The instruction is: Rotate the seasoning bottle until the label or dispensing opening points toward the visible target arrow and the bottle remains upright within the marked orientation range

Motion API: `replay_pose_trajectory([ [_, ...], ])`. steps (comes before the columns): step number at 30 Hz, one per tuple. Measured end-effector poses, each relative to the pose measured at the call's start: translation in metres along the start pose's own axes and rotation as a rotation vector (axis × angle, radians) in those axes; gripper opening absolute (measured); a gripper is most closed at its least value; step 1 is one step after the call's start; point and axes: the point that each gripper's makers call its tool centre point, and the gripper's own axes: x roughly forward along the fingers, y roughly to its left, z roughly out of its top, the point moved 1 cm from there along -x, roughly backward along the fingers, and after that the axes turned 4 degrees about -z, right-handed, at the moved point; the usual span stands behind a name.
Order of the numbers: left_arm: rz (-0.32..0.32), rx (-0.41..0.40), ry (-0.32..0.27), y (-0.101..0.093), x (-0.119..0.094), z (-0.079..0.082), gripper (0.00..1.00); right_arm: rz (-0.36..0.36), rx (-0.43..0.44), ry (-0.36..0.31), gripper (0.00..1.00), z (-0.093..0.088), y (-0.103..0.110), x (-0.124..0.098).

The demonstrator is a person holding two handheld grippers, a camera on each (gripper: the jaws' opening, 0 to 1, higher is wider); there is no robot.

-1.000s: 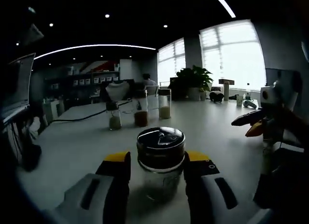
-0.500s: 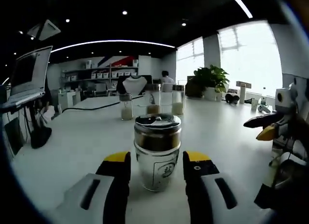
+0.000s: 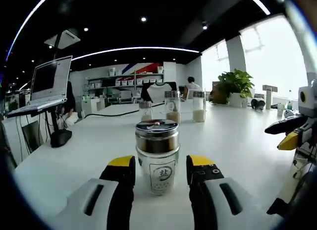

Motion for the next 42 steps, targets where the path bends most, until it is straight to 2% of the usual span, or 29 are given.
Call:
replay_pose_trajectory([
  [8, 0.021, 0.015, 0.008, -0.001, 0.006, 0.004, 0.44, -0.003, 0.004, -0.012, 0.58, 0.001, -0.004, -0.003],
  [12, 0.079, -0.024, -0.039, 0.003, 0.006, 0.007, 0.41, -0.006, 0.002, -0.011, 0.58, 0.0, -0.007, -0.005],
  [14, 0.088, -0.032, -0.015, 0.003, 0.008, 0.003, 0.4, -0.009, 0.007, -0.016, 0.58, 0.0, -0.009, -0.006],
  [17, 0.059, -0.094, -0.011, -0.001, 0.012, -0.001, 0.41, -0.014, 0.01, -0.017, 0.58, -0.001, -0.011, -0.006],
  [20, 0.083, -0.065, -0.005, 0.003, 0.011, -0.001, 0.36, -0.02, 0.016, -0.02, 0.58, -0.002, -0.014, -0.008],
  [29, 0.04, -0.051, -0.016, 0.007, 0.016, 0.001, 0.35, -0.032, 0.025, -0.022, 0.56, -0.003, -0.019, -0.01],
  [34, 0.014, -0.021, -0.049, 0.012, 0.018, 0.004, 0.35, -0.03, 0.023, -0.024, 0.56, 0.0, -0.019, -0.006],
  [42, 0.032, -0.008, -0.072, 0.036, 0.028, 0.016, 0.35, -0.024, 0.01, -0.03, 0.56, 0.006, -0.016, 0.0],
])
